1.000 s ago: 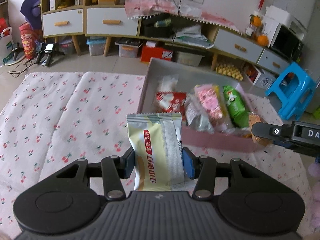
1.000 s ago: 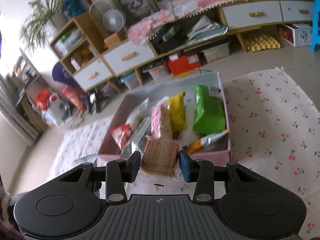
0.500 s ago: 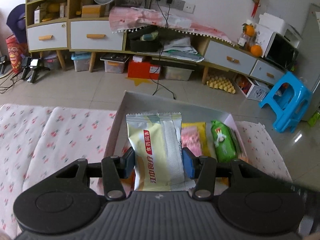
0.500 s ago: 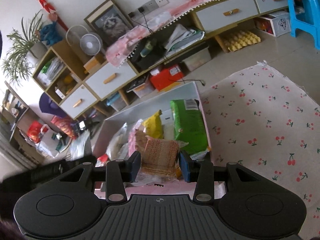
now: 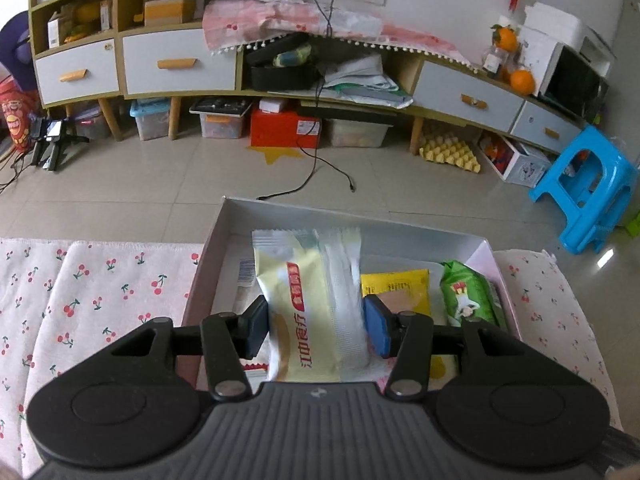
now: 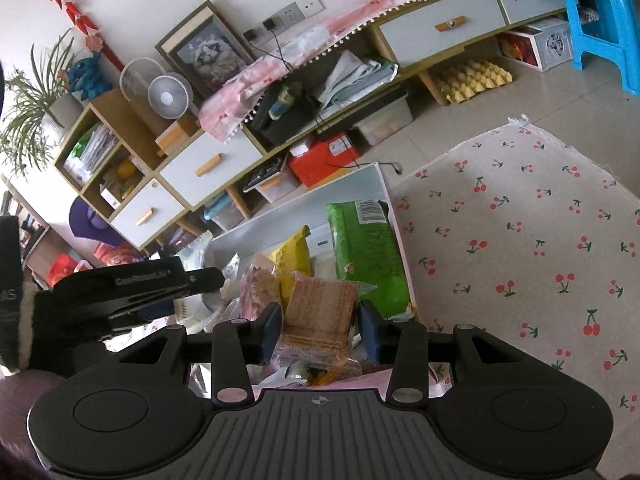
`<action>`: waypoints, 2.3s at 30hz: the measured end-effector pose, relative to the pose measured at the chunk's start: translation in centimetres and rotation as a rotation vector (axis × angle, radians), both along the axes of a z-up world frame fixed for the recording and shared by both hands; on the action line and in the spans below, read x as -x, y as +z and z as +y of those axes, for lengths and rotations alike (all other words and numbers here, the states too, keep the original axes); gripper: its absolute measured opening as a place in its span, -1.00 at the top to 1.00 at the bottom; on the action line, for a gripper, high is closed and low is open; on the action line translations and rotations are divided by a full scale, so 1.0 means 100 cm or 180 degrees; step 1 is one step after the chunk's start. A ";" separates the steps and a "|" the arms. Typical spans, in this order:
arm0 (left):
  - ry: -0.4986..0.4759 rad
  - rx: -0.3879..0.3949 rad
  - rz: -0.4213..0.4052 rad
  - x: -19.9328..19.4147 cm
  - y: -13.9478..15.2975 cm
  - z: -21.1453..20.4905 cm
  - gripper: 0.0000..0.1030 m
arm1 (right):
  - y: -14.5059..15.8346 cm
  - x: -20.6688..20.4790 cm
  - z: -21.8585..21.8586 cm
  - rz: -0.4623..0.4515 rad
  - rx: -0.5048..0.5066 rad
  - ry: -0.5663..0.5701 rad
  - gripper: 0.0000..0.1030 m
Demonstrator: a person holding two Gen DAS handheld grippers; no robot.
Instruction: Organize snacks
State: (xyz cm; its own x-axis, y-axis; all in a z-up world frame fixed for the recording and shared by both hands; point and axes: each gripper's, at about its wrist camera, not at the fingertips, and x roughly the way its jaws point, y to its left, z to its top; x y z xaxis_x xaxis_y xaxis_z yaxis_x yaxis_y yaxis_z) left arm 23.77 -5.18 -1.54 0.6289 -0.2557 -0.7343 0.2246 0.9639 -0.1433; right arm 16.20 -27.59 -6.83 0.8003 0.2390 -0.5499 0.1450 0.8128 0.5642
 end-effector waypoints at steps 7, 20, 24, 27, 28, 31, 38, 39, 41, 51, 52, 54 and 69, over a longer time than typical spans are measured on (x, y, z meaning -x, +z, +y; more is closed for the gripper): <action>-0.0058 -0.0068 -0.0148 0.008 0.006 -0.003 -0.46 | 0.001 0.001 -0.002 -0.0040 -0.0137 -0.0026 -0.33; 0.0008 -0.0059 -0.0138 0.052 0.023 0.022 -0.74 | 0.028 0.021 0.003 -0.0088 0.0169 0.0006 -0.65; 0.0068 -0.0071 -0.0075 0.073 0.028 0.033 -0.86 | 0.040 0.036 0.011 -0.0104 0.0381 0.0136 -0.81; 0.0090 -0.0071 -0.0031 0.089 0.033 0.040 -0.95 | 0.049 0.047 0.014 -0.0063 0.0508 0.0171 -0.84; 0.0118 -0.0033 0.0003 0.093 0.034 0.042 -0.96 | 0.052 0.051 0.014 -0.0027 0.0527 0.0169 -0.85; 0.0167 0.0005 0.0082 0.109 0.038 0.048 -0.98 | 0.061 0.060 0.014 0.0154 0.0656 0.0146 -0.87; 0.0257 -0.0280 0.0075 0.150 0.055 0.049 -0.99 | 0.075 0.091 0.027 0.0382 0.0953 0.0339 -0.88; 0.0272 -0.0318 0.0096 0.154 0.056 0.051 -0.99 | 0.076 0.096 0.030 0.0408 0.0995 0.0383 -0.88; 0.0320 -0.0383 0.0143 0.162 0.057 0.053 -0.99 | 0.075 0.107 0.037 0.0465 0.1063 0.0460 -0.88; 0.0422 -0.0510 0.0394 0.188 0.039 0.060 -0.99 | 0.064 0.136 0.059 0.0562 0.1350 0.0607 -0.88; 0.0432 -0.0535 0.0393 0.188 0.037 0.059 -0.99 | 0.065 0.136 0.060 0.0546 0.1379 0.0614 -0.88; 0.0452 -0.0552 0.0382 0.191 0.035 0.058 -0.99 | 0.065 0.135 0.062 0.0519 0.1421 0.0586 -0.88; 0.0405 -0.0723 0.0383 0.195 0.029 0.051 -0.99 | 0.060 0.125 0.074 0.0549 0.1542 0.0631 -0.88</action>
State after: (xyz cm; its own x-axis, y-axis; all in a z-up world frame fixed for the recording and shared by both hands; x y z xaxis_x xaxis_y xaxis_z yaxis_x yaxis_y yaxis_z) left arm 4.26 -0.09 1.34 0.5502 -0.0007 -0.8350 0.0941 0.9937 0.0611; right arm 3.74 -20.22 -0.83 0.6542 0.0628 -0.7537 0.0200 0.9948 0.1002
